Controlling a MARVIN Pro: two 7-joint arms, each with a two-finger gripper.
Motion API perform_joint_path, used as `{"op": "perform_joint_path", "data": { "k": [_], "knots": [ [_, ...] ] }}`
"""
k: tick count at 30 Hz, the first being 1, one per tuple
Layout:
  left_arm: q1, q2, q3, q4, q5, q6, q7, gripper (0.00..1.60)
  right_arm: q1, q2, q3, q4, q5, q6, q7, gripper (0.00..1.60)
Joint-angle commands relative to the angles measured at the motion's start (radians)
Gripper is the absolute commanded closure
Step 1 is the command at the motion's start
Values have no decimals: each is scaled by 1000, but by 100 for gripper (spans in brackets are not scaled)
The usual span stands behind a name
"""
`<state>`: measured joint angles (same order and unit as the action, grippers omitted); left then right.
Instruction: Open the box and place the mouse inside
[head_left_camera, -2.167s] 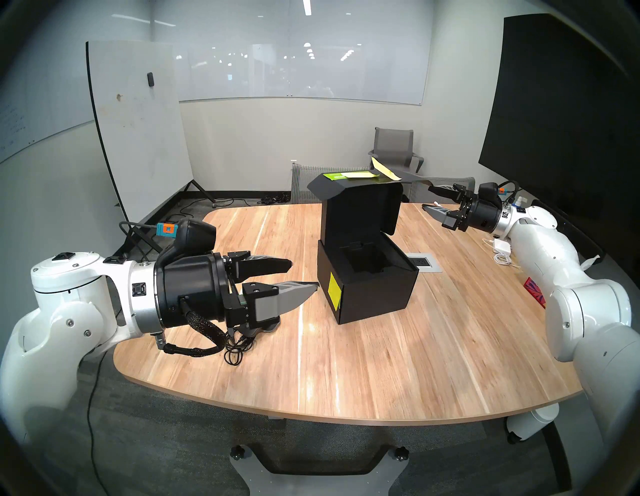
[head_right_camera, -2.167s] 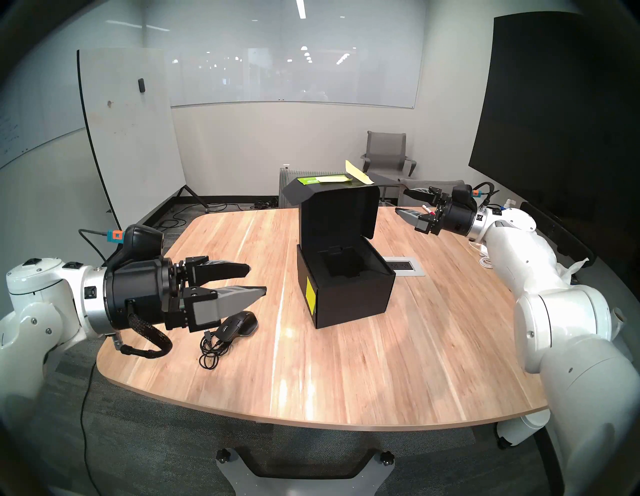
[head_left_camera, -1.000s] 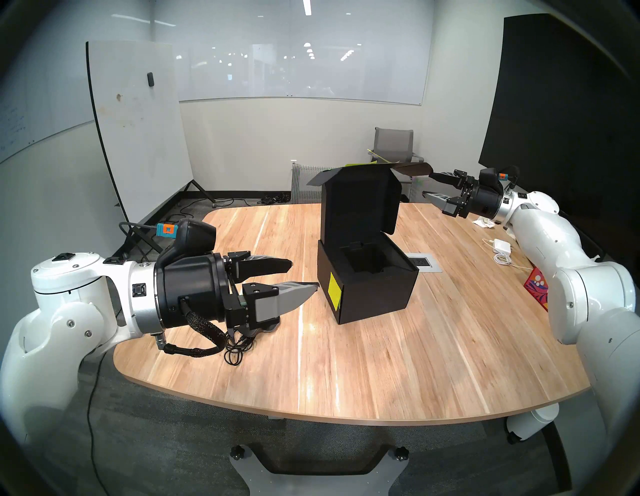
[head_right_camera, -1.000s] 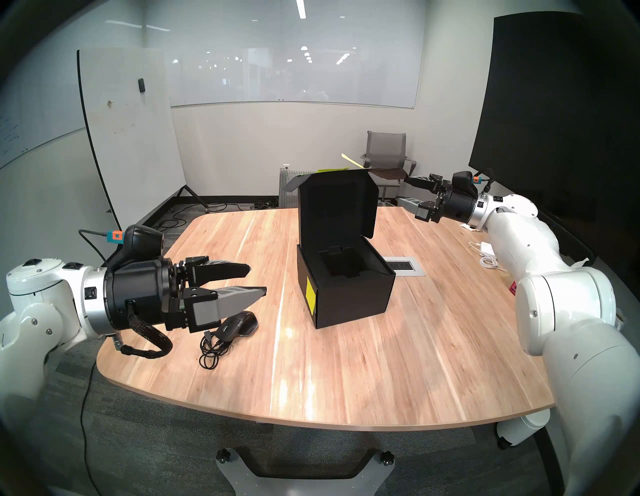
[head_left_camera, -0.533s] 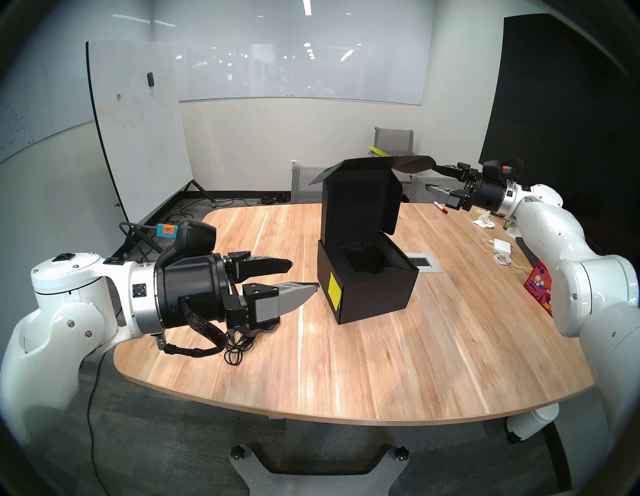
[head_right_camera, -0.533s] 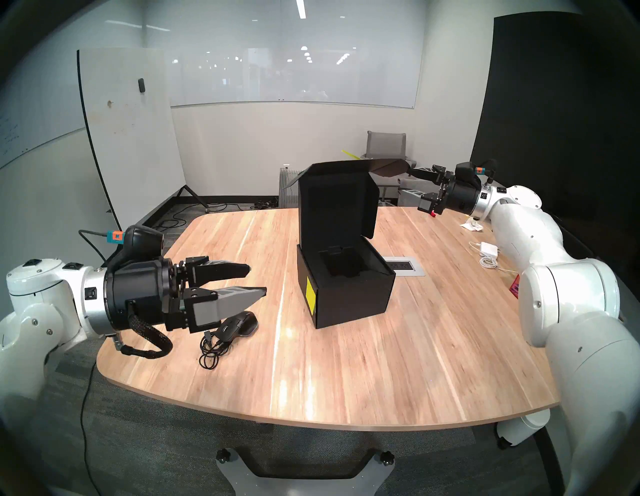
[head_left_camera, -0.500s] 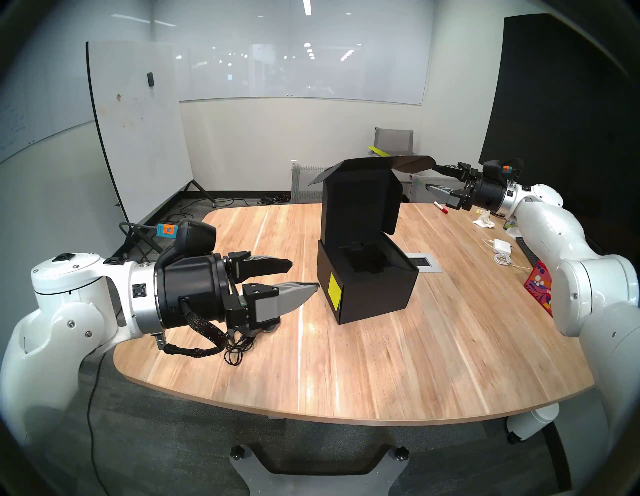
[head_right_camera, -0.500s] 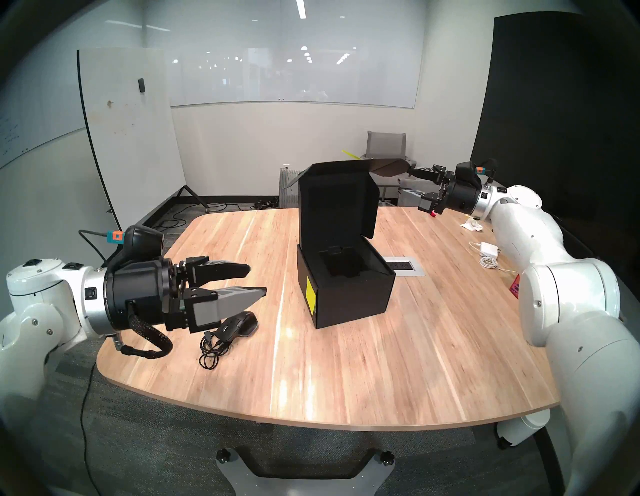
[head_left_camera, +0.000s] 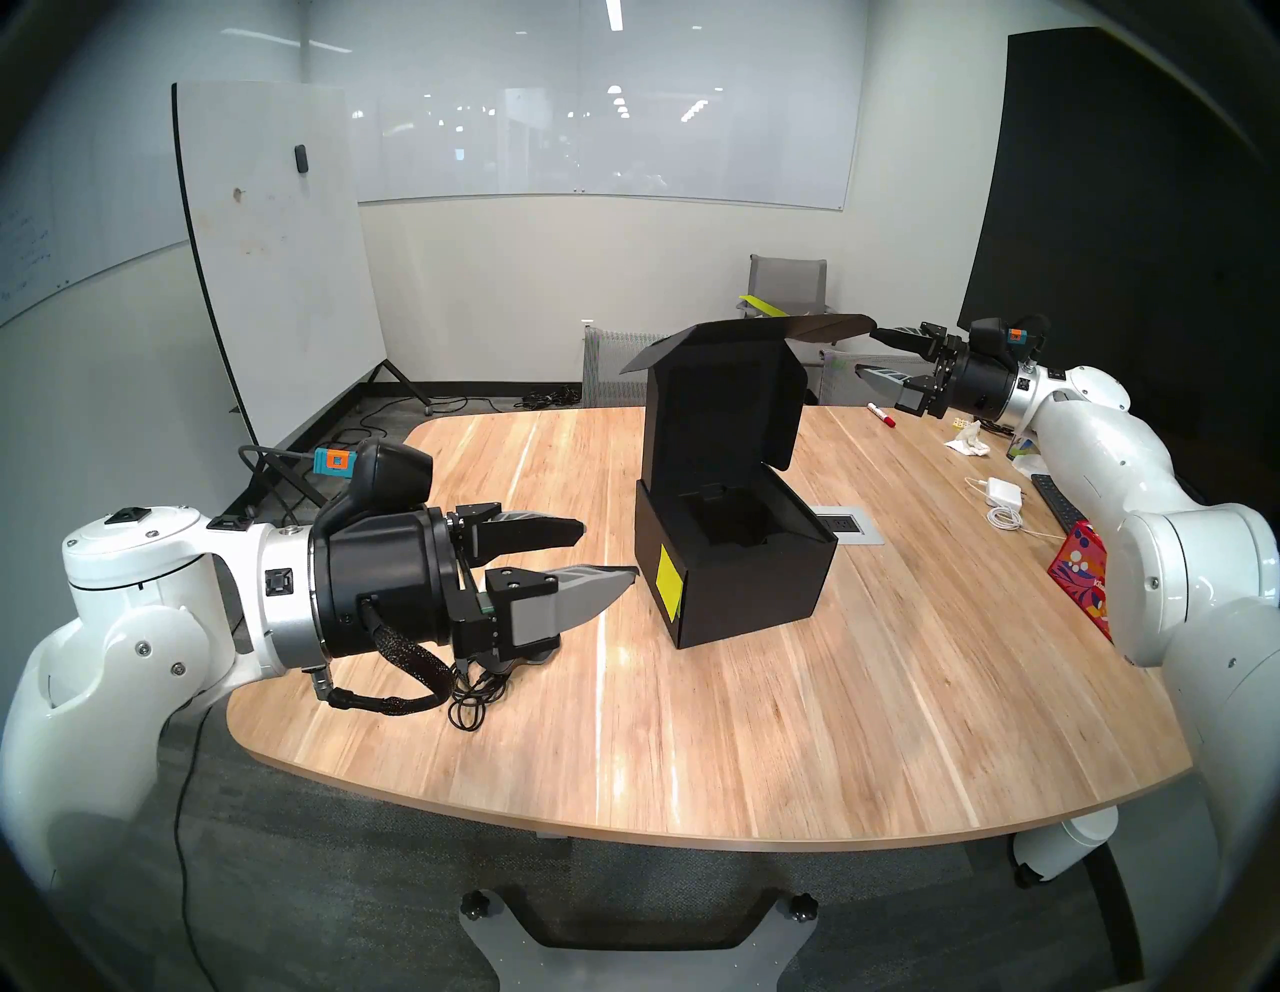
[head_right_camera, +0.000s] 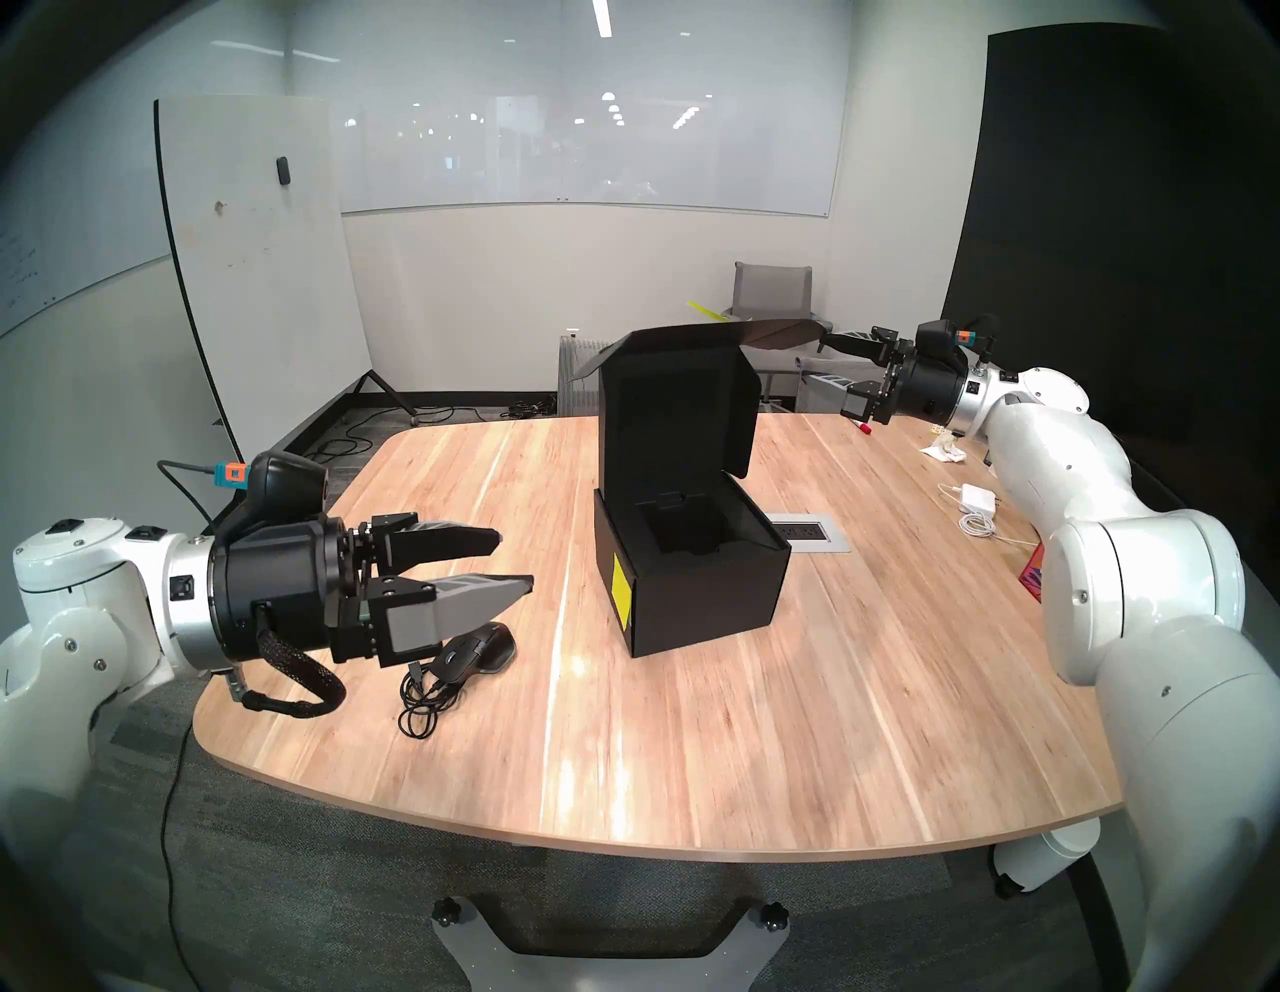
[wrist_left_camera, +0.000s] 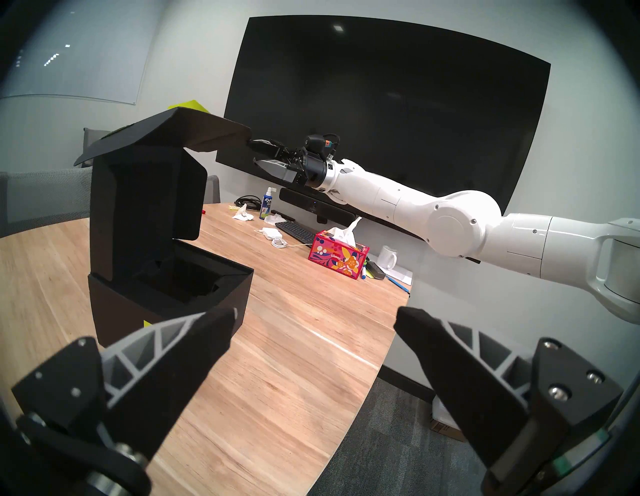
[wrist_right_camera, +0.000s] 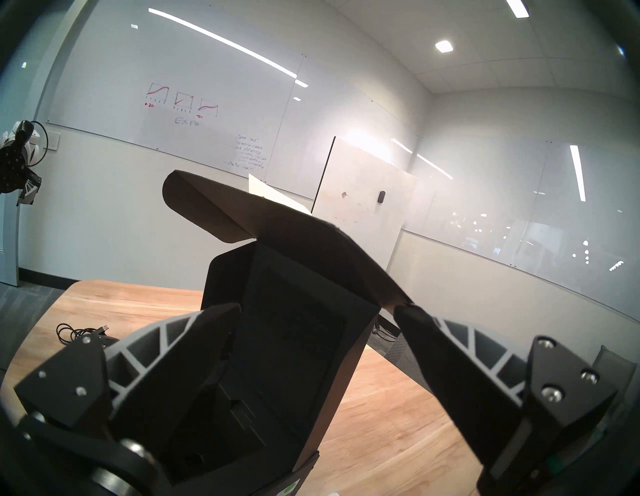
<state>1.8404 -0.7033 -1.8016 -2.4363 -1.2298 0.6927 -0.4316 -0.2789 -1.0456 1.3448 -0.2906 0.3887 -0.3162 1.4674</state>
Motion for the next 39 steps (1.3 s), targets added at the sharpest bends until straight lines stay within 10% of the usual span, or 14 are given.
{"op": "perform_joint_path", "data": {
  "k": [1, 39],
  "knots": [
    [-1, -1, -2, -7, -1, -1, 0, 0, 48, 5, 5, 0, 1, 1, -12, 0],
    [-1, -7, -4, -7, 10, -1, -7, 0, 59, 9, 7, 35, -44, -48, -34, 0]
  ]
}}
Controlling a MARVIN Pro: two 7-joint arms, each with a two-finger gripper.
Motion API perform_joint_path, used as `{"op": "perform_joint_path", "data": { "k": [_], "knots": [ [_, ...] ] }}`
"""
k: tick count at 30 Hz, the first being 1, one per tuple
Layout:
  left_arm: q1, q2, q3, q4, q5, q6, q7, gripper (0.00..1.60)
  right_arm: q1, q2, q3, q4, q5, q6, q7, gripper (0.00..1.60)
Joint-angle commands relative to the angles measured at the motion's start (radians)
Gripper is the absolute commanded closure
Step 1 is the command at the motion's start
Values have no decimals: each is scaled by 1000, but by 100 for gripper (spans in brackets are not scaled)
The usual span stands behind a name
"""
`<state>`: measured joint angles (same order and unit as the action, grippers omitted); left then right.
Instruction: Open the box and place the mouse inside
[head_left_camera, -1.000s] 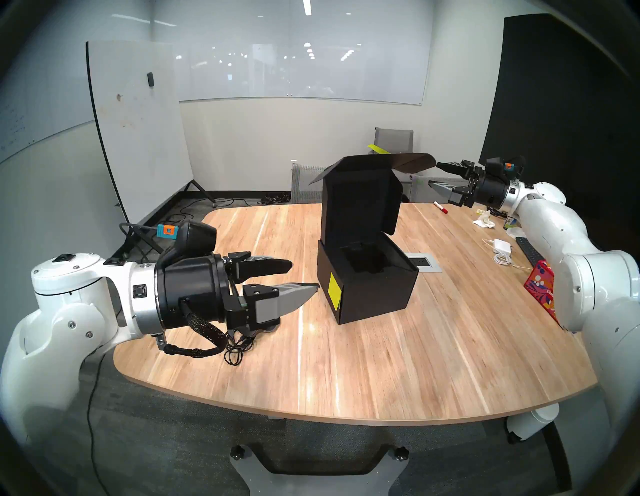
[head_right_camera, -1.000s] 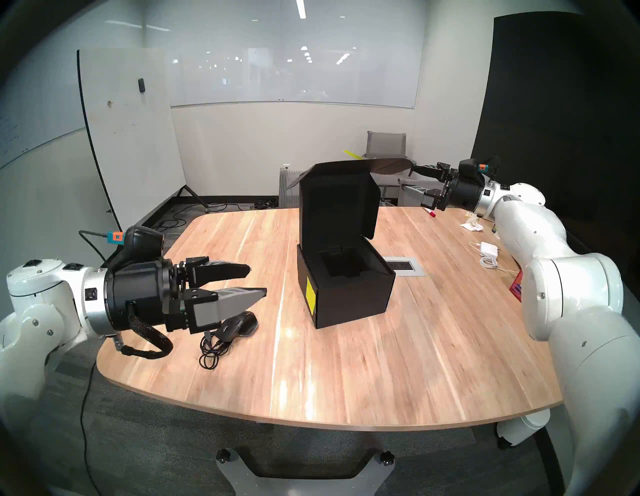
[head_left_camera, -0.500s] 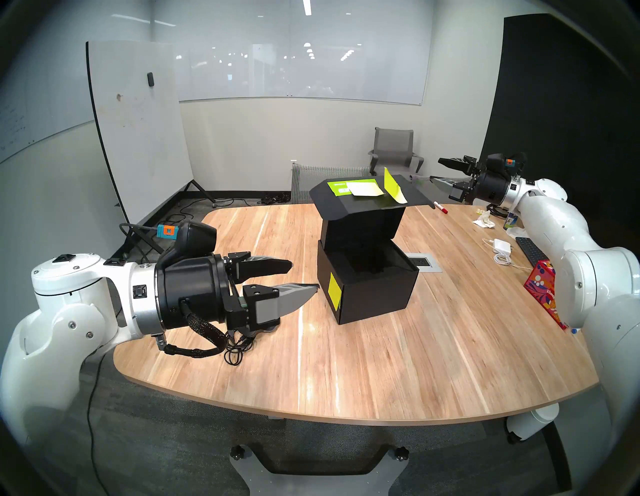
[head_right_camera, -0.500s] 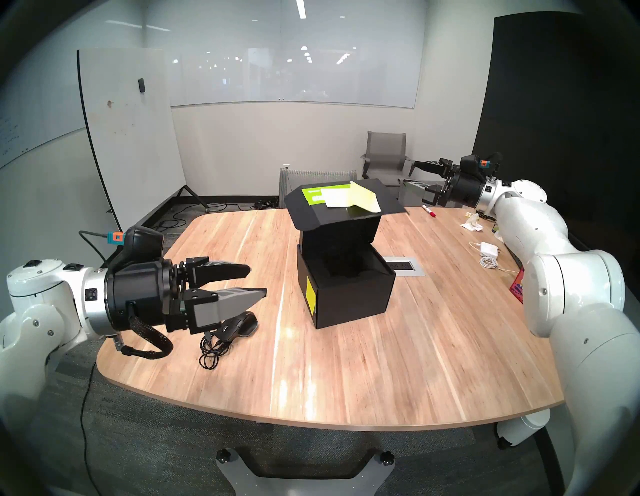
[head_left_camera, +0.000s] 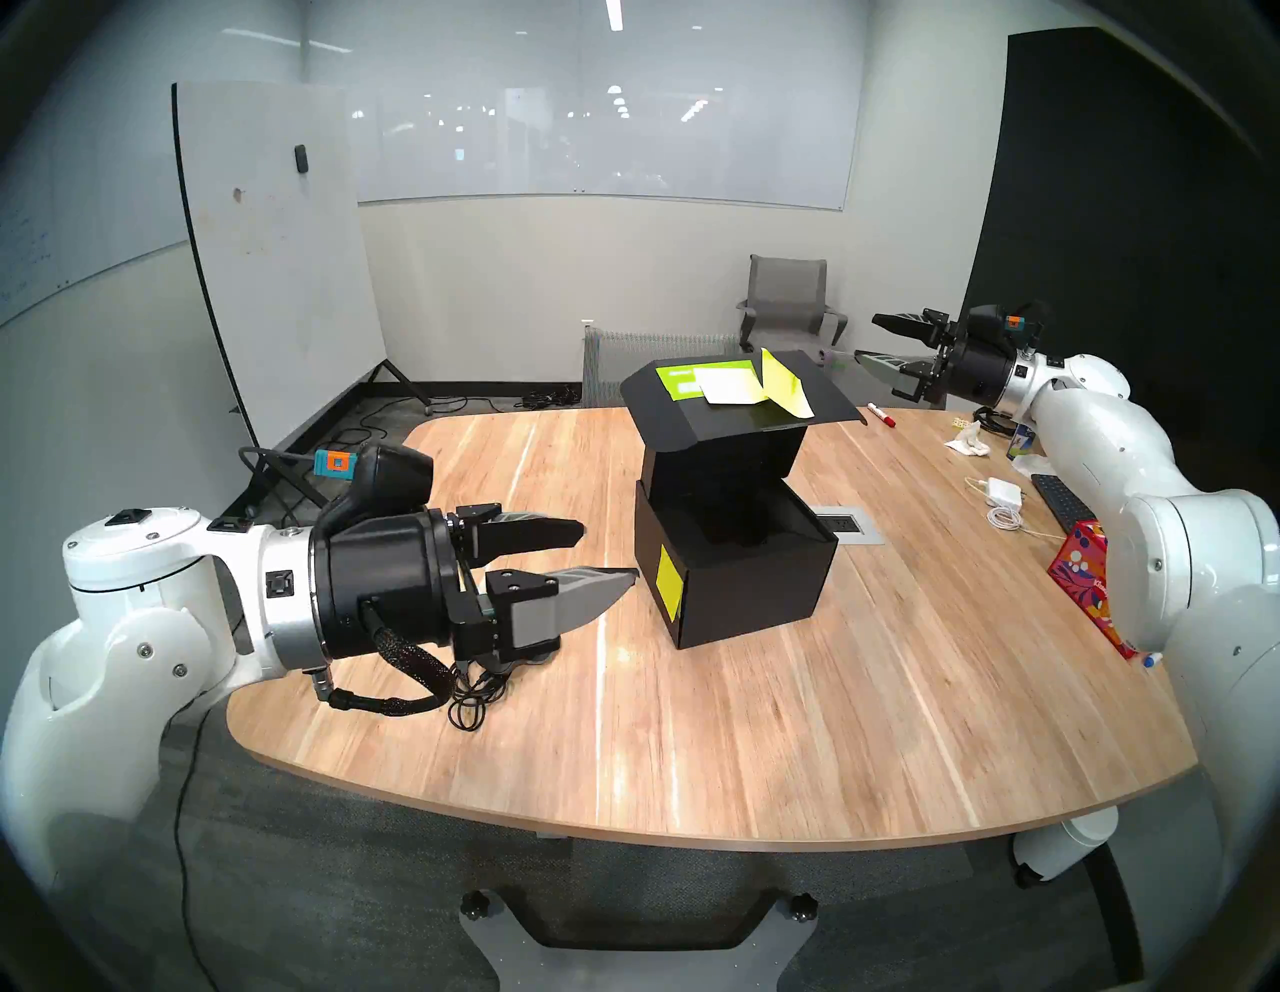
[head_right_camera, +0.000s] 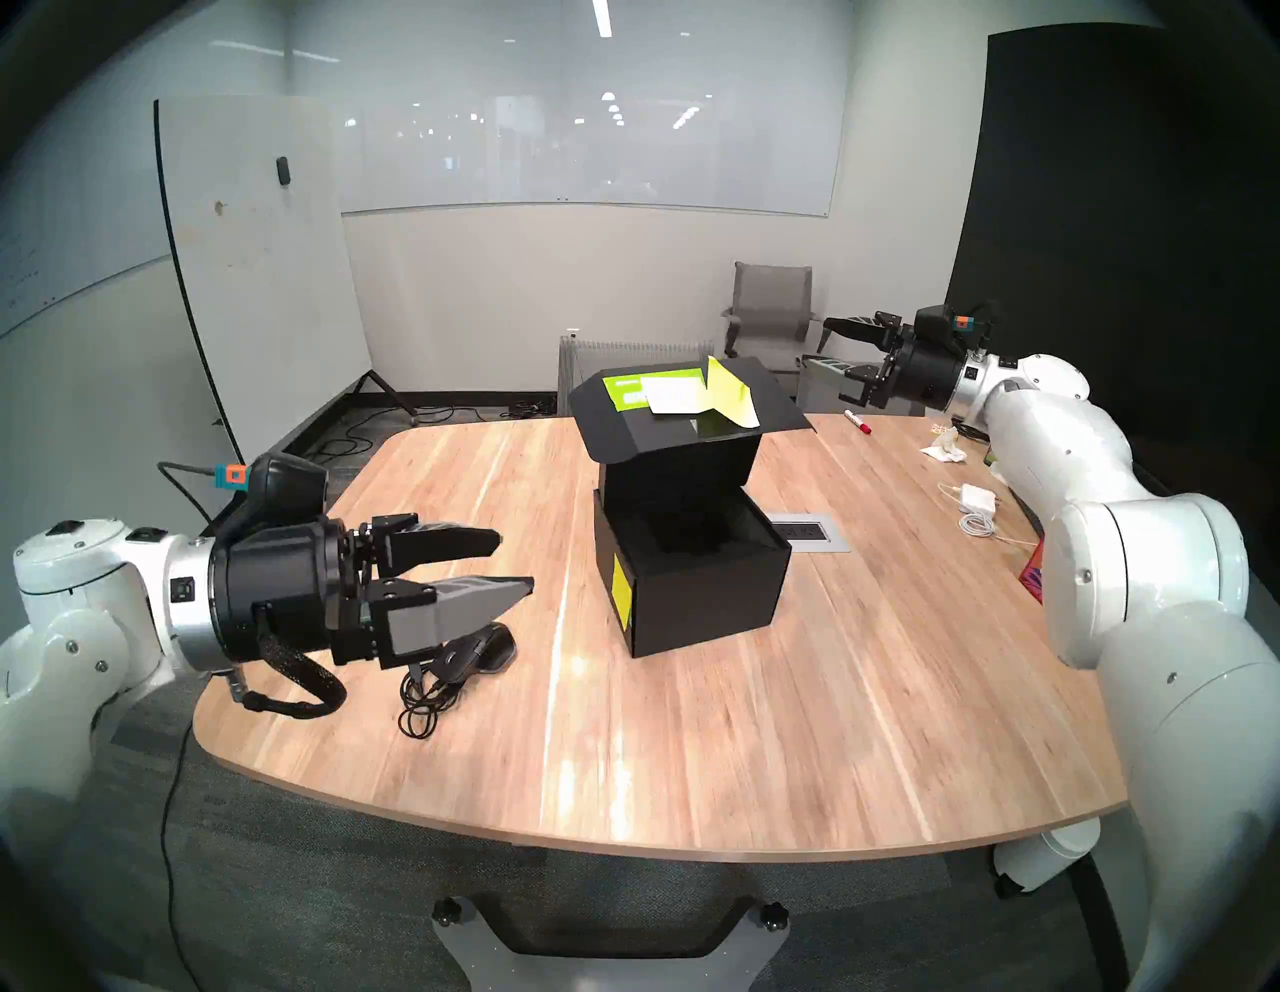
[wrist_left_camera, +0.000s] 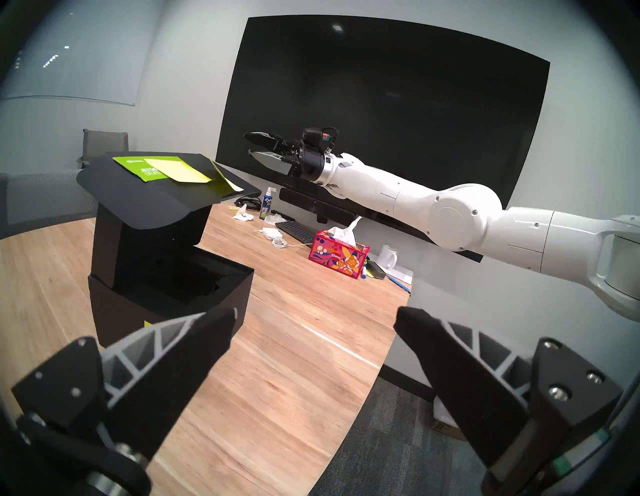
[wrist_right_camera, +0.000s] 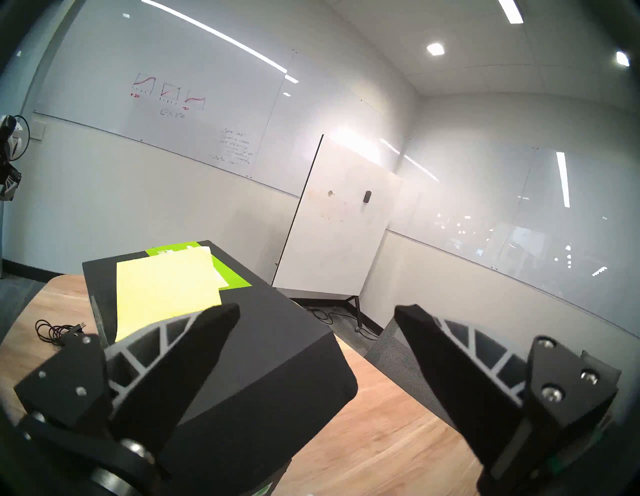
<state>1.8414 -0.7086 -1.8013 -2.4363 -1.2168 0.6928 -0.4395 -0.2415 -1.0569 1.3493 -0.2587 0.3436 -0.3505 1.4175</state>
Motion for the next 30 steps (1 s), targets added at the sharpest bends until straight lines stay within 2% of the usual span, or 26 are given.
{"op": "perform_joint_path", "data": {
  "k": [1, 6, 15, 22, 30],
  "knots": [
    [-2, -2, -4, -7, -3, -1, 0, 0, 21, 25, 3, 5, 0, -17, 21, 0],
    [-2, -4, -5, -7, -3, 0, 0, 0, 16, 50, 9, 10, 2, -36, 66, 0],
    [-2, -6, -8, -7, -5, 1, -1, 0, -9, 67, 20, 2, 15, -74, 66, 0],
    [-2, -8, -9, -7, -7, 2, 0, 0, -42, 39, 19, -31, 29, -101, 66, 0],
    [-2, -8, -8, -7, -7, 1, -1, 0, -85, -28, 9, -109, 50, -126, 62, 0]
  ]
}}
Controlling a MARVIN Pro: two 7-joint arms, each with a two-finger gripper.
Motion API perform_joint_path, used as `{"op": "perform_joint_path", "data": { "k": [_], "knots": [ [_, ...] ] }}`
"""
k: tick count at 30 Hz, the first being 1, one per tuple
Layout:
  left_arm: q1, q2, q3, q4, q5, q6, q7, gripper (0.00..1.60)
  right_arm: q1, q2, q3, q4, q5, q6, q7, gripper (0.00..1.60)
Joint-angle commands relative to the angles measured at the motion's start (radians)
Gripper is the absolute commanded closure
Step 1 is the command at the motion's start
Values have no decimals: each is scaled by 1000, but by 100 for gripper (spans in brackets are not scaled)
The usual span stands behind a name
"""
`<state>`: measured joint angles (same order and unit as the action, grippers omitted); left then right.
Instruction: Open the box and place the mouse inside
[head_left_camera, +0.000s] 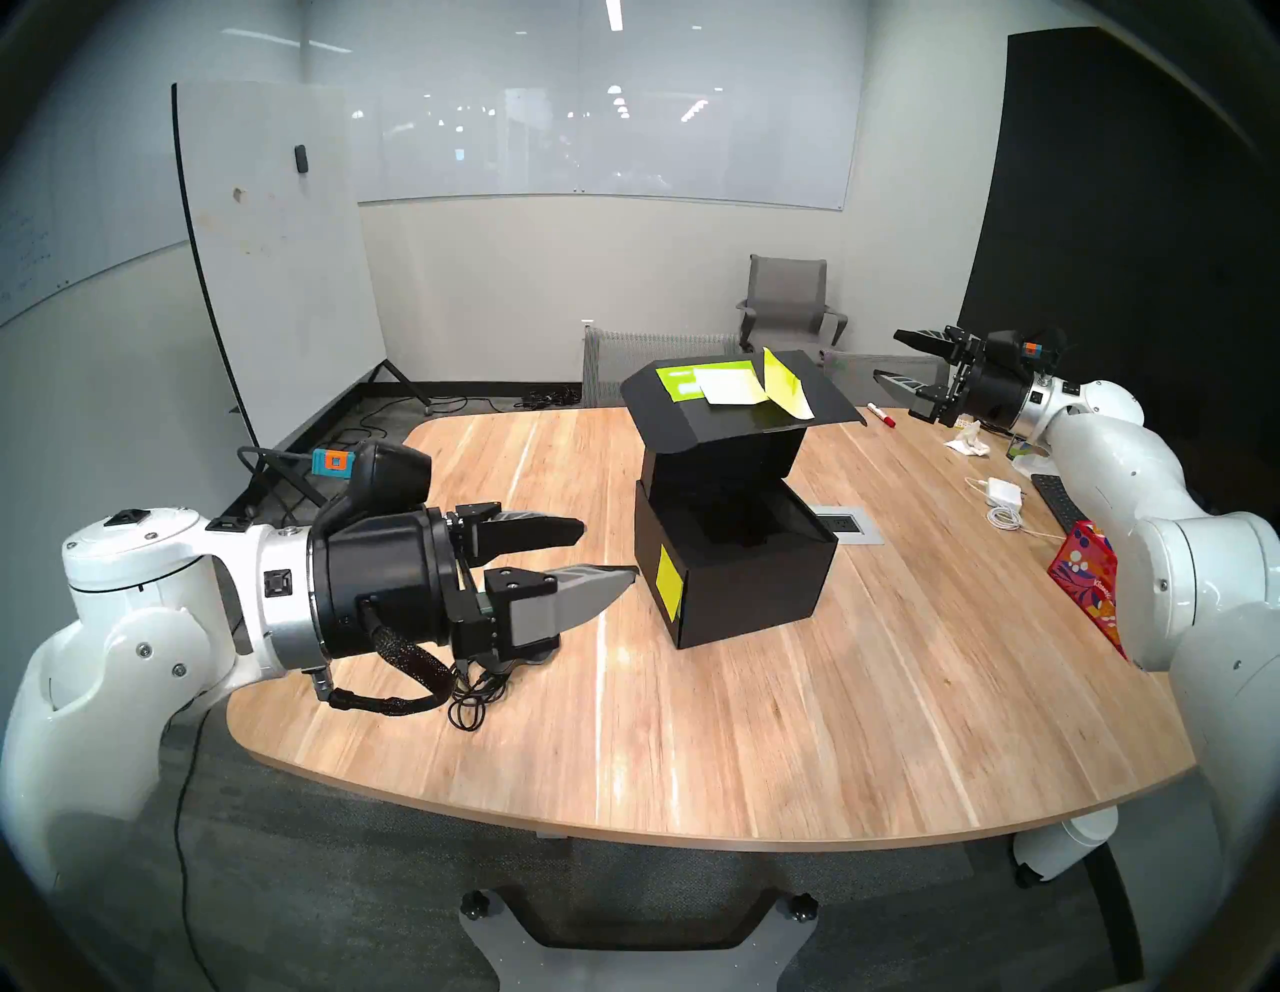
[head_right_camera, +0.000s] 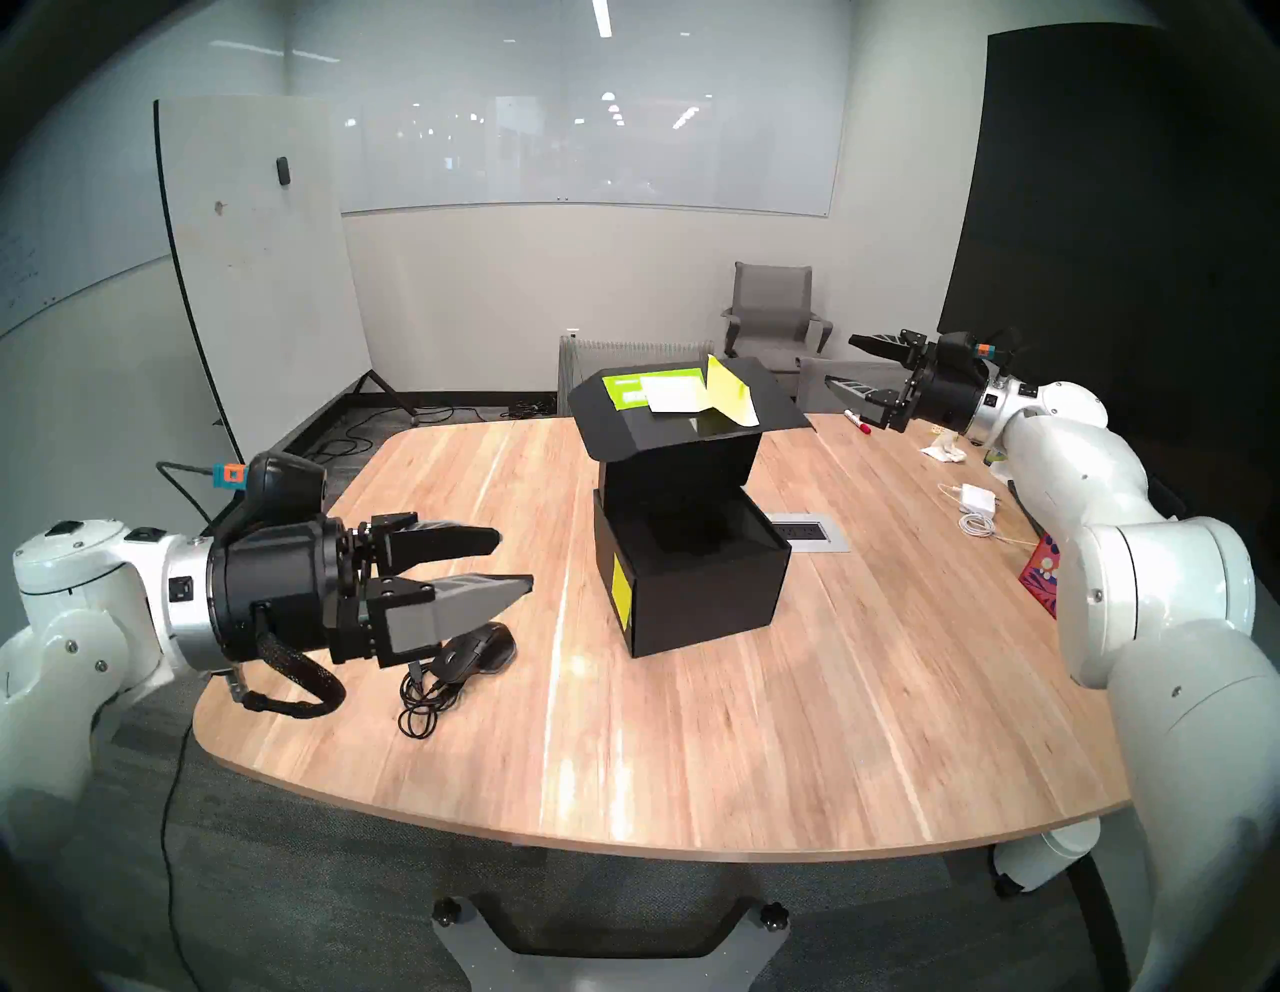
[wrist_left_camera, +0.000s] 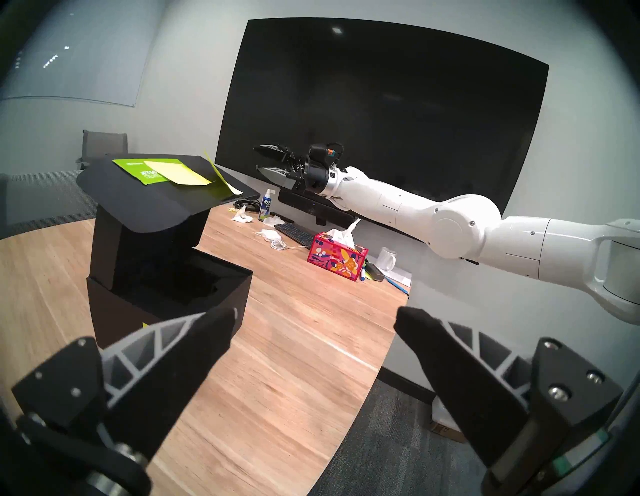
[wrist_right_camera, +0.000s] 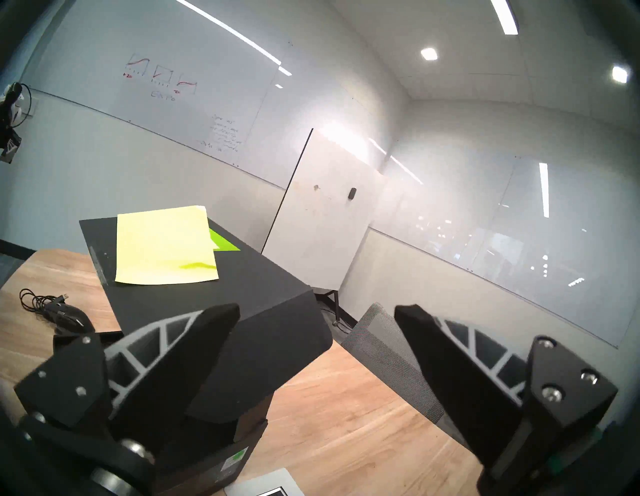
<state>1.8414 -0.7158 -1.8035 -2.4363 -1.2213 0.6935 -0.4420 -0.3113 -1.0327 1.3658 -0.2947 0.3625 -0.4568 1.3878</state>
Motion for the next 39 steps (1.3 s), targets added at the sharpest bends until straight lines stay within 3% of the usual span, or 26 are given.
{"op": "perform_joint_path", "data": {
  "k": [1, 11, 39],
  "knots": [
    [-2, -1, -6, -7, -3, 1, 1, 0, -20, -56, -9, -81, 32, -22, 90, 0],
    [-2, -2, -5, -7, -3, 1, 1, 0, -82, -54, -24, -180, 57, -44, 76, 0],
    [-2, -5, -6, -7, -3, 2, 1, 0, -290, 51, -38, -533, 185, -37, 47, 0]
  ]
}}
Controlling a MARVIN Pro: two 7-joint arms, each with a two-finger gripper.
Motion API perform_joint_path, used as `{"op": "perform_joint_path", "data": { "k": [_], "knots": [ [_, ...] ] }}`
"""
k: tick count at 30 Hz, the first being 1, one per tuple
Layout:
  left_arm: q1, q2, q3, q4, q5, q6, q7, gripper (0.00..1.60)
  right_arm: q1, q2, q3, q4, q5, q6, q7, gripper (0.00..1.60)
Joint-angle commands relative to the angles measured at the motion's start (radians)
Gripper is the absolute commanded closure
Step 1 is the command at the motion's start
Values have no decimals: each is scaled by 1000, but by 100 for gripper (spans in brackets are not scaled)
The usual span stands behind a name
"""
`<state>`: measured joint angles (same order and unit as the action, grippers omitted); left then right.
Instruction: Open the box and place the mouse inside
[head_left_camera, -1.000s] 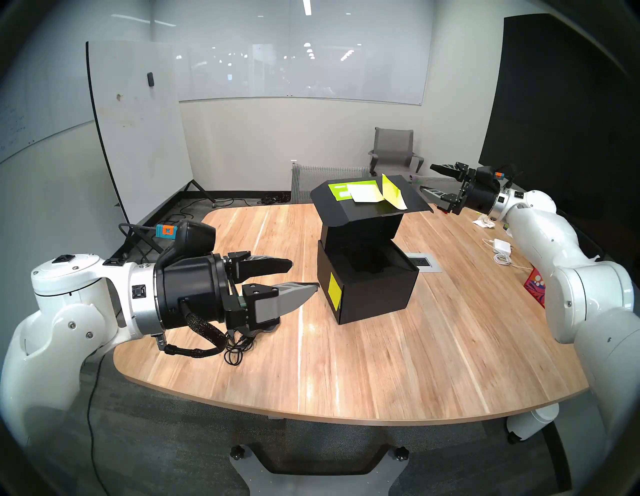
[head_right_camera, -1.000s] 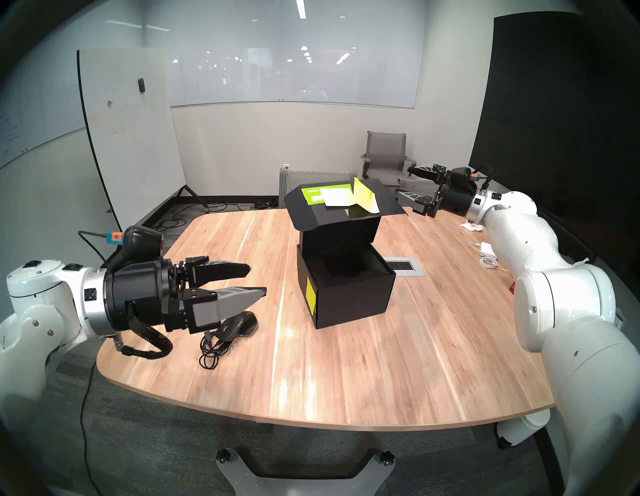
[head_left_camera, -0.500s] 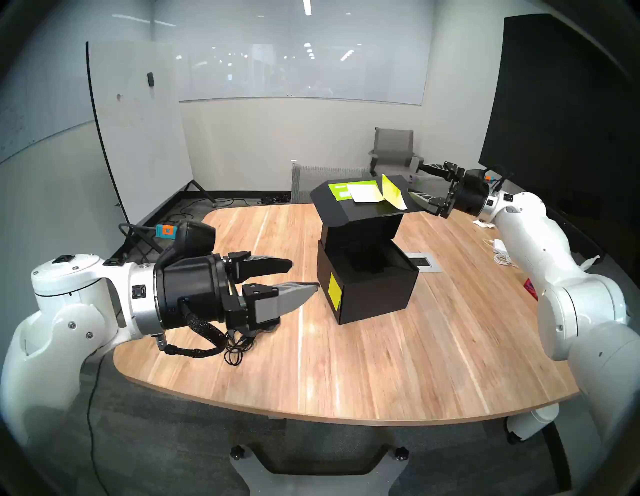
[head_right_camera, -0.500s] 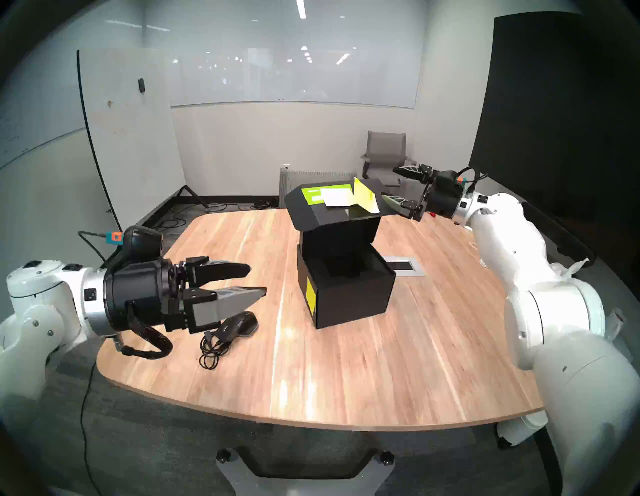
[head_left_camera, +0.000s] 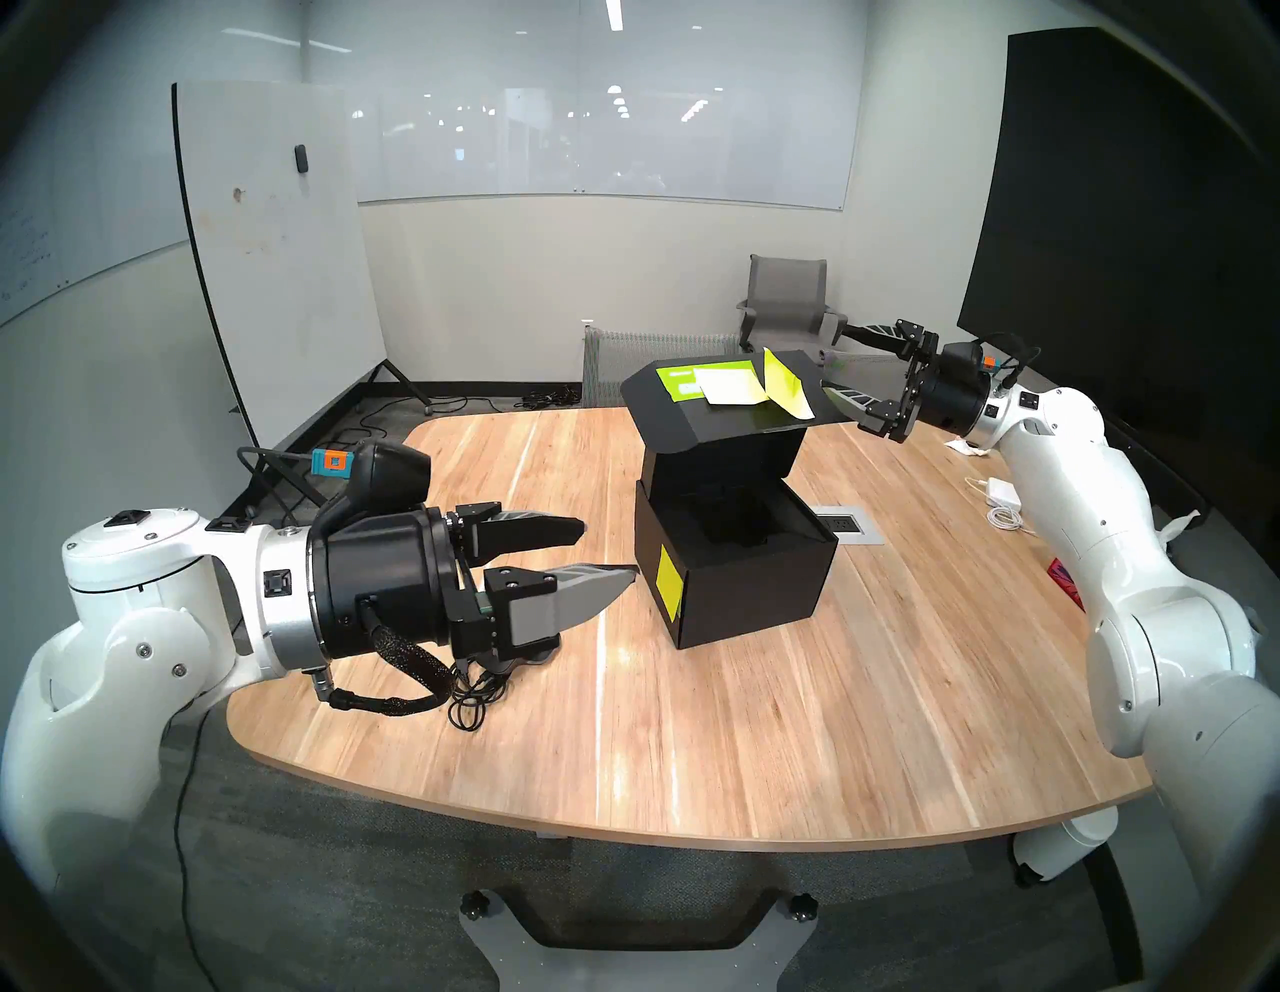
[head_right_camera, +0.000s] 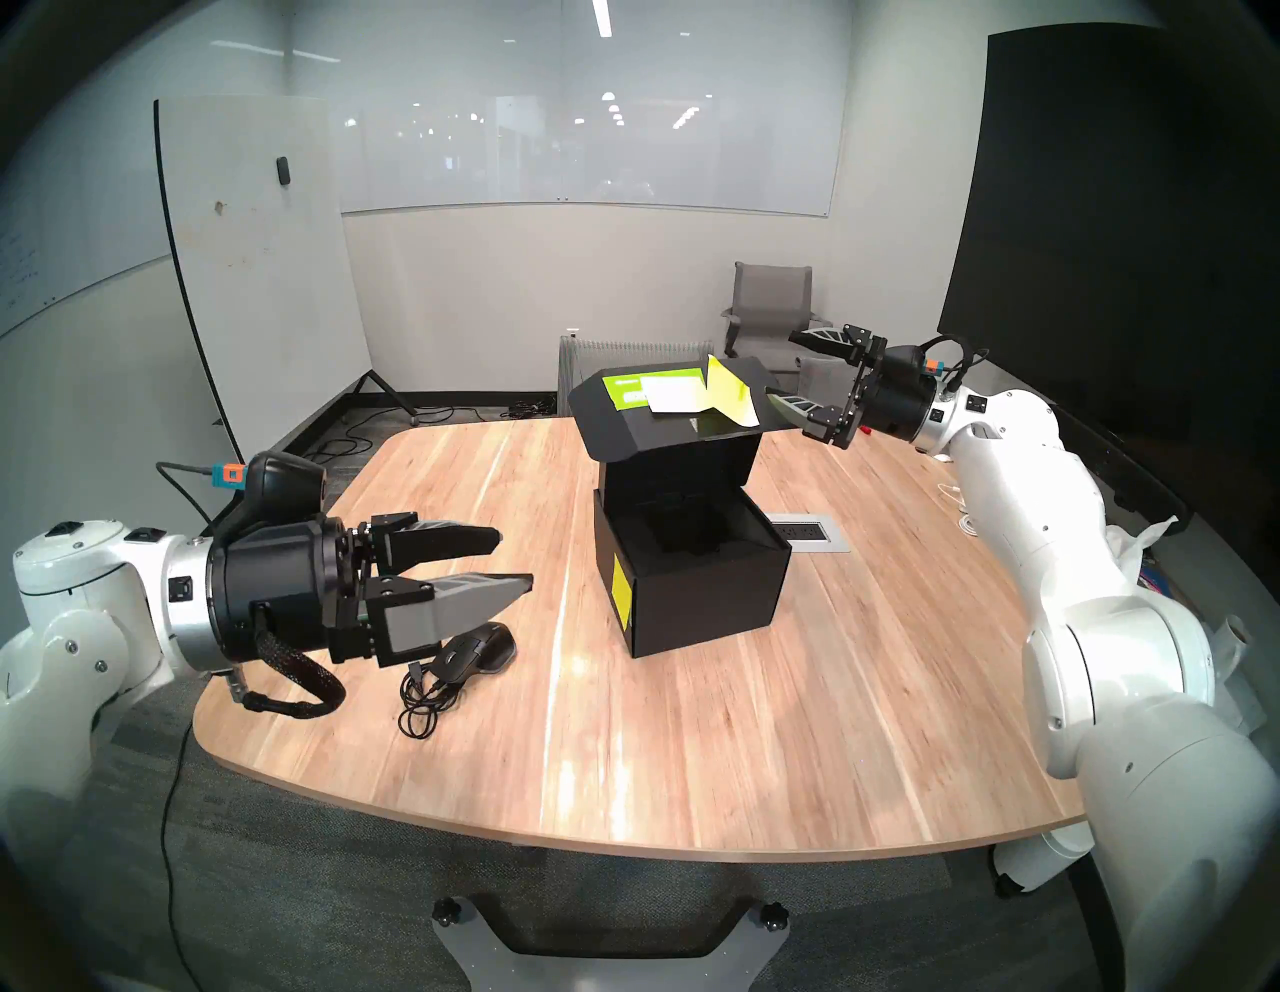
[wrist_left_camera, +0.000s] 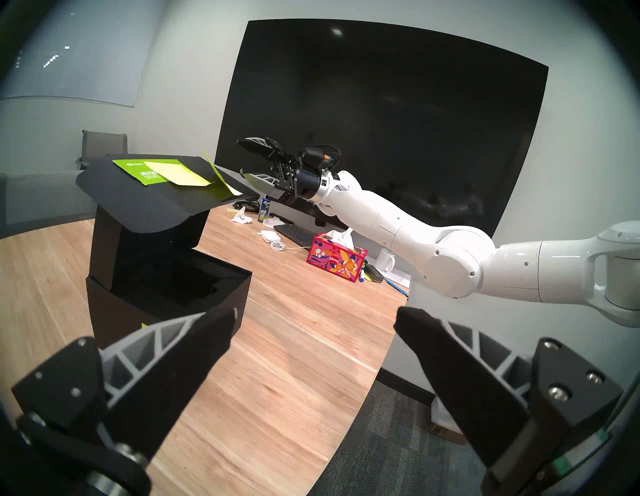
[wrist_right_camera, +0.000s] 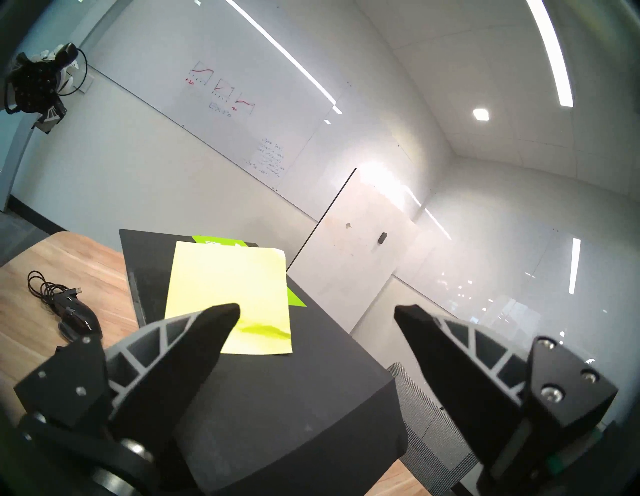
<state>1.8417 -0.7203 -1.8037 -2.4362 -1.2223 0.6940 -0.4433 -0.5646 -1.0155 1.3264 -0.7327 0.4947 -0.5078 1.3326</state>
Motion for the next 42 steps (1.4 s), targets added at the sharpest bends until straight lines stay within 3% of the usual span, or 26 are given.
{"op": "perform_joint_path", "data": {
  "k": [1, 4, 6, 11, 27, 42],
  "knots": [
    [-2, 0, -6, -7, -2, 1, 2, 0, -49, 38, 4, -117, 61, 20, 120, 0],
    [-2, -1, -6, -7, -2, 1, 2, 0, -67, 43, -2, -131, 80, 27, 91, 0],
    [-2, -1, -6, -7, -2, 1, 2, 0, -96, 52, 5, -186, 98, 41, 127, 0],
    [-2, -1, -6, -7, -2, 2, 2, 0, -137, 55, 5, -227, 133, 59, 135, 0],
    [-2, -2, -8, -7, -3, 3, 2, 0, -342, 124, 34, -483, 302, 147, 151, 0],
    [-2, -3, -10, -7, -4, 5, 2, 0, -529, 168, 77, -600, 394, 230, 151, 0]
  ]
}}
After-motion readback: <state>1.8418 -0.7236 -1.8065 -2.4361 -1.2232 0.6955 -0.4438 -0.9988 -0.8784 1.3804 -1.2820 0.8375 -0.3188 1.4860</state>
